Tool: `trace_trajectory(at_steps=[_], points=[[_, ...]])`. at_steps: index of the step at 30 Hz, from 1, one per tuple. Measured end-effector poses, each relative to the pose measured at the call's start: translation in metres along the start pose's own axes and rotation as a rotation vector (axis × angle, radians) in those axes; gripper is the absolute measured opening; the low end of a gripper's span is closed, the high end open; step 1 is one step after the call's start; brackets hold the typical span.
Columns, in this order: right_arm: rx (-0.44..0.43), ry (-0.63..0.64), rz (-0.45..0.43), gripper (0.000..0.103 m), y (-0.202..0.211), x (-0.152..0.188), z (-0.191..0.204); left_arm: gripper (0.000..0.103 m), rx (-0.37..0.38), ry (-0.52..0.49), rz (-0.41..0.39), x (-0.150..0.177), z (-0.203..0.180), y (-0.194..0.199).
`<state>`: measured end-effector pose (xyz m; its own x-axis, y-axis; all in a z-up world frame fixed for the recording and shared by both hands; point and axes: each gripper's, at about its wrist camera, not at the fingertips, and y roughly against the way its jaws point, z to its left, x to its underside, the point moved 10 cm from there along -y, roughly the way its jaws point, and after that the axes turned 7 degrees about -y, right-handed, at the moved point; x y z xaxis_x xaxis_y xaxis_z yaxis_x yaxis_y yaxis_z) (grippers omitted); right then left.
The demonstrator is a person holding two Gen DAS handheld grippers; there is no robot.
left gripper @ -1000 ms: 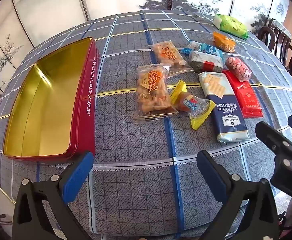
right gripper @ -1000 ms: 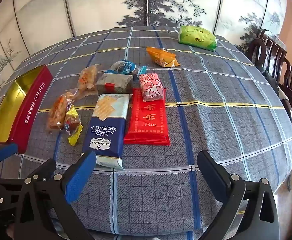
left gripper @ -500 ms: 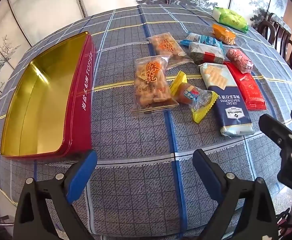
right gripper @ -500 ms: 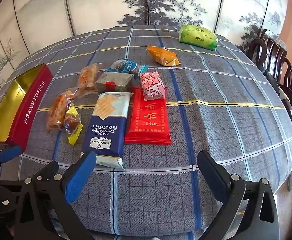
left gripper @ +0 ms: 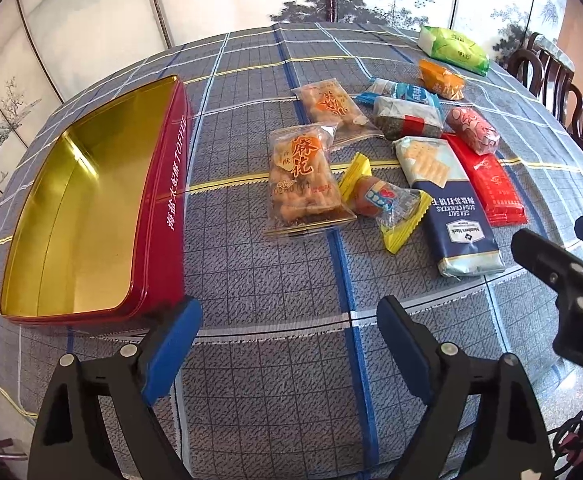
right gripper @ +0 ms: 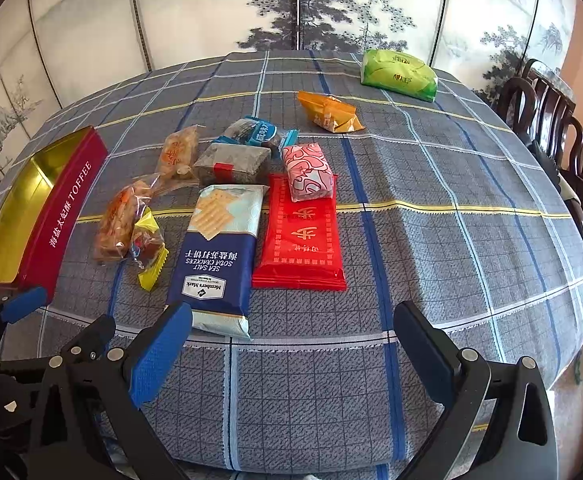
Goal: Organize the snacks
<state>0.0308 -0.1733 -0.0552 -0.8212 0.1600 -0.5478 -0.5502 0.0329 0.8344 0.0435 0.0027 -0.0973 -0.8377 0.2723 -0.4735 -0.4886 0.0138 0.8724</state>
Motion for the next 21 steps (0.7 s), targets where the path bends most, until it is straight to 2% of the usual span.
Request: trace_trajectory(at_steps=[6, 12, 21], points=[[-0.003, 0.000, 0.001, 0.100, -0.001, 0.000, 0.000, 0.084, 0.029, 0.001, 0.008, -0.001, -0.001, 0.000], [-0.005, 0.004, 0.000, 0.100, -0.001, -0.001, 0.001, 0.084, -0.035, -0.007, -0.005, -0.007, 0.004, 0.004], [-0.004, 0.011, -0.006, 0.099, 0.000, -0.005, 0.002, 0.084, -0.029, 0.029, 0.018, -0.010, 0.012, 0.000]])
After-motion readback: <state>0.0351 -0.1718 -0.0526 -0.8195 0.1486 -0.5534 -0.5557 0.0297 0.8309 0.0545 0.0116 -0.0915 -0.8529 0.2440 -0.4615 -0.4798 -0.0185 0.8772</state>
